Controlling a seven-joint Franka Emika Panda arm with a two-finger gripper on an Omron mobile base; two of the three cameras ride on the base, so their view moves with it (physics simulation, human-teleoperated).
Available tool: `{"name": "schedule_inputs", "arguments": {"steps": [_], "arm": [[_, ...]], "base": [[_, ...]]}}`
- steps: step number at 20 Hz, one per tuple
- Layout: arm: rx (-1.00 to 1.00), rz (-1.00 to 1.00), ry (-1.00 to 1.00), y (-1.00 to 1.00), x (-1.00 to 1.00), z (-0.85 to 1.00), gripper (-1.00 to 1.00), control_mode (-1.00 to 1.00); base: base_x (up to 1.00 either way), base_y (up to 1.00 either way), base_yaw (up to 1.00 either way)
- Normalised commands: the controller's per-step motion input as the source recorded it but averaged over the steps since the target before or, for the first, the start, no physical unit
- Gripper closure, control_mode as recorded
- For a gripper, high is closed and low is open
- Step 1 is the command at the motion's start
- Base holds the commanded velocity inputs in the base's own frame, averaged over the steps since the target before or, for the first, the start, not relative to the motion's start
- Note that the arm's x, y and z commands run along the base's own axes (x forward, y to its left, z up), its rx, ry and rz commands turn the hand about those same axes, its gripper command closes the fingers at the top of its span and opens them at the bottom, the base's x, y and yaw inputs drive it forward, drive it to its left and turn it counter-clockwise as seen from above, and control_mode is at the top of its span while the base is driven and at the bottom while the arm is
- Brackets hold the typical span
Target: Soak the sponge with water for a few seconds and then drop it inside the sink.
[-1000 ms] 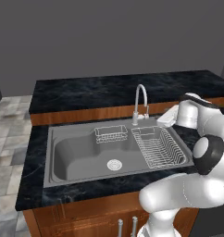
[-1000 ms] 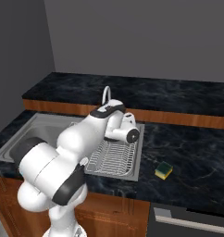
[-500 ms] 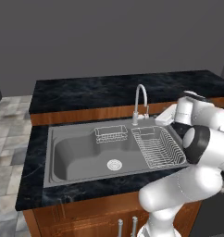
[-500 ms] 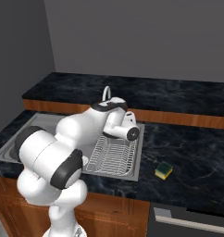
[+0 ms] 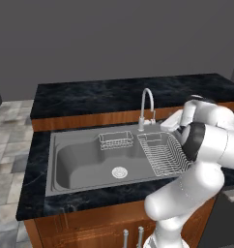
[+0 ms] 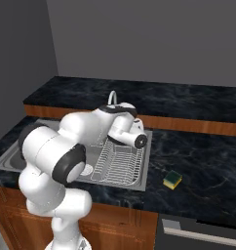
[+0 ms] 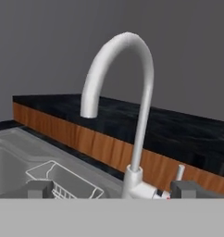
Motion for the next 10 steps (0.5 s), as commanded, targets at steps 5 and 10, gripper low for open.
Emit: {"name": "schedule_inputs", "arguments": {"steps": [5, 10], "arm": [[0.00, 0.00, 0.00, -0.02, 0.12, -0.18, -1.00, -1.00], [0.00, 0.00, 0.00, -0.06, 0.18, -0.01, -1.00, -1.00]], "base": [[0.00, 0.00, 0.00], [0.00, 0.00, 0.00]]}}
